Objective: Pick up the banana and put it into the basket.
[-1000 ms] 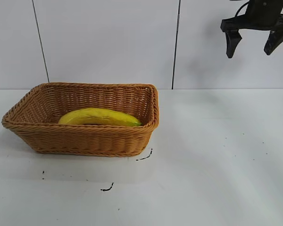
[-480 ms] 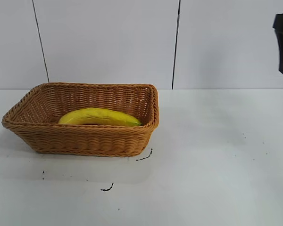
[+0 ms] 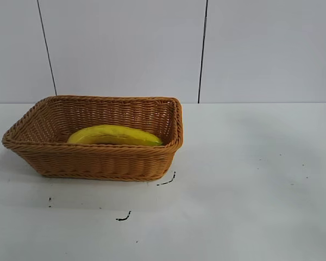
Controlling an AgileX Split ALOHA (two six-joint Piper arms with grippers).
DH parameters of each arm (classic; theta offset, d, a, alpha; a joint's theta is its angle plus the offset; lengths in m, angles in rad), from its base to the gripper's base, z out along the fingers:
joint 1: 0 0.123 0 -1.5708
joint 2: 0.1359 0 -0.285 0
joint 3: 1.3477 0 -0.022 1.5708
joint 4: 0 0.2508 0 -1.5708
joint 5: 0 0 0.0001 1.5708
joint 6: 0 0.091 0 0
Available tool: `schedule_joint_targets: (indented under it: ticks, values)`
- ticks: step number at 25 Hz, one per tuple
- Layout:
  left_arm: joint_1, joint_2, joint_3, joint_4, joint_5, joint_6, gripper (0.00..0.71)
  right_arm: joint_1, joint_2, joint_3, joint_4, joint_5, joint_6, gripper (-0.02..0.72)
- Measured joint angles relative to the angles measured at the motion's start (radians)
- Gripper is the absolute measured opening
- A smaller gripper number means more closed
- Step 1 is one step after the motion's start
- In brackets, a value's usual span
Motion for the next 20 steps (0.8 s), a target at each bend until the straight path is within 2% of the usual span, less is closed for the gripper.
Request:
schedule_joint_targets:
  ticks: [1, 6, 16, 20]
  values:
    - [0.000, 0.000, 0.000, 0.000, 0.000, 0.000, 0.695, 0.000, -0.103, 0.049, 0.008, -0.001, 0.000, 0.667]
    - [0.000, 0.000, 0.000, 0.000, 0.000, 0.000, 0.695, 0.000, -0.335, 0.059, 0.008, -0.015, -0.015, 0.667]
    - [0.000, 0.000, 0.000, 0.000, 0.000, 0.000, 0.695, 0.000, -0.644, 0.064, 0.014, -0.018, -0.023, 0.667]
    - [0.000, 0.000, 0.000, 0.000, 0.000, 0.000, 0.695, 0.000, -0.667, 0.064, 0.008, -0.017, -0.023, 0.667]
